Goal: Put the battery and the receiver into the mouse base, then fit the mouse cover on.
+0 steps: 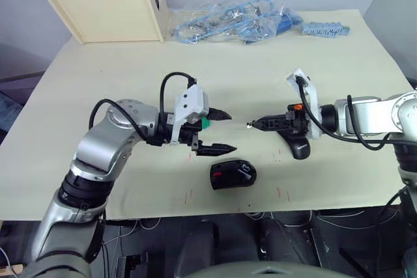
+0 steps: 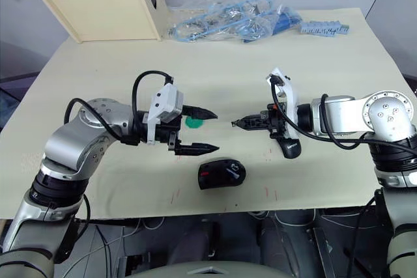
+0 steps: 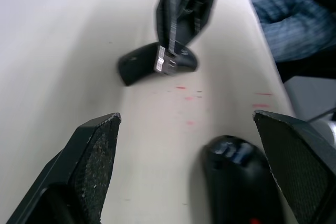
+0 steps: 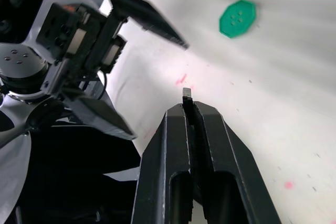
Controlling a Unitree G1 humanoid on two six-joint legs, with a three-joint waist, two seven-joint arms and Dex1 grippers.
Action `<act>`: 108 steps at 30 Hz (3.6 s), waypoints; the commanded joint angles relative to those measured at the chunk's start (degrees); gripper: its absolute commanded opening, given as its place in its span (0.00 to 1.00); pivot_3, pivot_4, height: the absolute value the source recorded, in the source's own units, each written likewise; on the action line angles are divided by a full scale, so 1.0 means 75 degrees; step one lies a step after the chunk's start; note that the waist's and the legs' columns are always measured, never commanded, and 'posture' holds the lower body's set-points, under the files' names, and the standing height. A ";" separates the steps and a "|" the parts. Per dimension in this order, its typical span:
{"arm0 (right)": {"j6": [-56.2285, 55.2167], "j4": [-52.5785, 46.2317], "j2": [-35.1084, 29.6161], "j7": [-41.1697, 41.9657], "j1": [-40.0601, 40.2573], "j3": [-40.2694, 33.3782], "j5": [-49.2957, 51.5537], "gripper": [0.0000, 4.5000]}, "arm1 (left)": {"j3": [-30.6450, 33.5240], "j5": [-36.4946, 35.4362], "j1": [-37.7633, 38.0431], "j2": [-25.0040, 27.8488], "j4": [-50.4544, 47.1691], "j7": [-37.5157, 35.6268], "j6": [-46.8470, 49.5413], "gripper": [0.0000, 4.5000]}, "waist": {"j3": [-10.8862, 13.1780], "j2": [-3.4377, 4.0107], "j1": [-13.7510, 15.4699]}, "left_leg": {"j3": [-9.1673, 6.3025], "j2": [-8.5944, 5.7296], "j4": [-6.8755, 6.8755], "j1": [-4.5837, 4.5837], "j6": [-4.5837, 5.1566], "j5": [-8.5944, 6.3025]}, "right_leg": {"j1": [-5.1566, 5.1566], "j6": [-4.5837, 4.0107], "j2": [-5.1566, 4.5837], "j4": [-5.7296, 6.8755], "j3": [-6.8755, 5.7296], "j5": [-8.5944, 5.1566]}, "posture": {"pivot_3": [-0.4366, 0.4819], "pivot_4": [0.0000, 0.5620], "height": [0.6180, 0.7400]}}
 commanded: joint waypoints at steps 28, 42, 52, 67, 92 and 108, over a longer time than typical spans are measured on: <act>-0.1058 -0.2137 -0.2343 0.0420 0.2053 -0.0703 0.0706 0.00 | -0.1561 0.1344 0.1105 -0.0051 -0.0019 0.0359 -0.1226 0.96 | 0.0017 -0.0005 0.0046 | 0.0005 0.0003 0.0001 0.0003 0.0001 0.0000 | 0.0002 0.0000 0.0001 -0.0001 0.0004 0.0000 | 0.48 0.27 1.00; -0.1213 -0.2162 -0.2483 0.0400 0.2063 -0.0665 0.0786 0.00 | -0.2012 0.1851 0.0930 -0.0258 0.0076 0.0394 -0.1185 0.96 | 0.0017 -0.0005 0.0047 | 0.0005 0.0003 0.0001 0.0003 0.0000 0.0000 | 0.0002 0.0000 0.0001 -0.0001 0.0004 0.0000 | 0.48 0.27 1.00; -0.1224 -0.2208 -0.2539 0.0407 0.2153 -0.0699 0.0804 0.00 | -0.2205 0.2273 0.0909 -0.0357 0.0196 0.0402 -0.1316 0.96 | 0.0017 -0.0005 0.0049 | 0.0005 0.0004 0.0001 0.0003 0.0000 0.0000 | 0.0002 0.0000 0.0001 -0.0001 0.0004 0.0000 | 0.48 0.27 1.00; -0.1405 -0.2820 -0.3007 0.0728 0.4368 -0.1588 0.0184 0.00 | -0.2221 0.2569 0.0984 -0.0561 0.0474 0.0405 -0.1696 0.96 | 0.0017 -0.0007 0.0081 | 0.0002 0.0007 0.0002 0.0001 0.0001 0.0000 | 0.0007 0.0001 -0.0001 -0.0003 0.0002 0.0000 | 0.48 0.27 1.00; -0.1824 -0.3352 -0.2857 0.1009 0.5757 -0.2298 -0.0488 0.00 | -0.1887 0.2413 0.0520 -0.0763 0.0782 0.0465 -0.1516 0.66 | 0.0017 -0.0008 0.0059 | 0.0002 0.0001 0.0005 0.0015 0.0000 0.0000 | 0.0021 0.0002 0.0004 -0.0001 0.0002 0.0000 | 0.48 0.27 1.00; -0.0830 -0.2610 -0.2386 0.0683 0.1829 -0.0257 -0.0800 0.00 | -0.2603 0.3193 -0.0549 -0.1360 0.2240 0.0357 -0.1852 0.66 | 0.0023 -0.0007 0.0043 | -0.0008 -0.0002 0.0008 0.0012 0.0000 0.0000 | 0.0023 0.0000 0.0007 -0.0004 -0.0006 0.0000 | 0.48 0.27 1.00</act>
